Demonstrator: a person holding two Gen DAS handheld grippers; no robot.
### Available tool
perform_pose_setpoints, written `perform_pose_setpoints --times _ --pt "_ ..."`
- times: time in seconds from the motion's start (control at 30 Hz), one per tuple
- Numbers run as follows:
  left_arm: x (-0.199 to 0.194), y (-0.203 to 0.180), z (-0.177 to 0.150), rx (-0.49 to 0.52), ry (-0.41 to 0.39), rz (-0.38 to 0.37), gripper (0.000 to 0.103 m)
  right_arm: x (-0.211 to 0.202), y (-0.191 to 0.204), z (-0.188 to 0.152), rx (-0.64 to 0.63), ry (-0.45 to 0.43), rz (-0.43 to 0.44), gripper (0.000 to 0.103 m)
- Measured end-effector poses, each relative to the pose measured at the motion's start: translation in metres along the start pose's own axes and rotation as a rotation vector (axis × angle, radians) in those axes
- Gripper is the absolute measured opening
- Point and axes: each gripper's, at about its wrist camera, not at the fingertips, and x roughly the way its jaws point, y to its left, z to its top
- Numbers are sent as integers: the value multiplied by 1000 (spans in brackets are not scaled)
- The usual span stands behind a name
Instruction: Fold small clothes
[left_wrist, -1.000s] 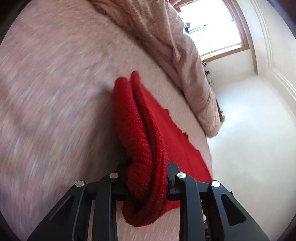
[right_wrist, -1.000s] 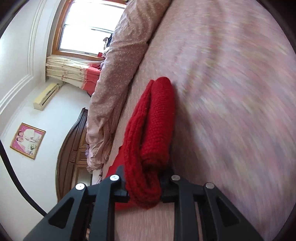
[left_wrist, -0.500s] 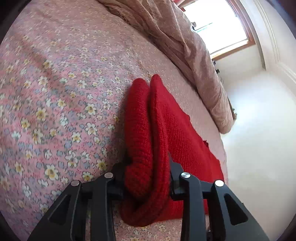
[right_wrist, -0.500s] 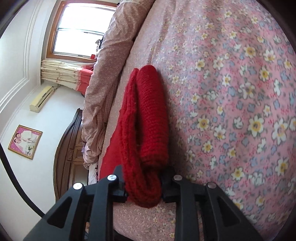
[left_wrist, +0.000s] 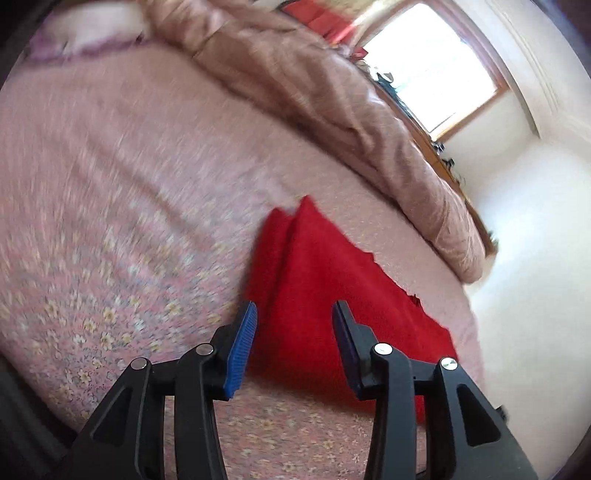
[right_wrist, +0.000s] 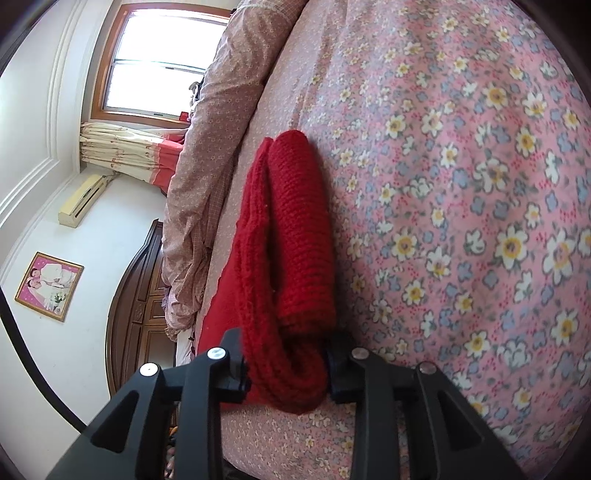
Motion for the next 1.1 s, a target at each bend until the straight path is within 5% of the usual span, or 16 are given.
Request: perform_pose_setpoints --times 0.27,0.37,0.57,0.9,1.1 --pt "59 -147 -44 392 130 -55 31 6 3 6 31 -1 -4 30" --pt "91 -178 -67 460 207 -29 13 7 2 8 32 0 -3 30" --pt "134 -174 -96 502 270 -61 4 6 1 9 32 -2 -4 30" --pt "131 -182 -105 518 285 5 0 11 7 13 36 4 -29 27" --pt "130 -172 -102 461 274 -38 0 4 70 14 -187 -50 -84 22"
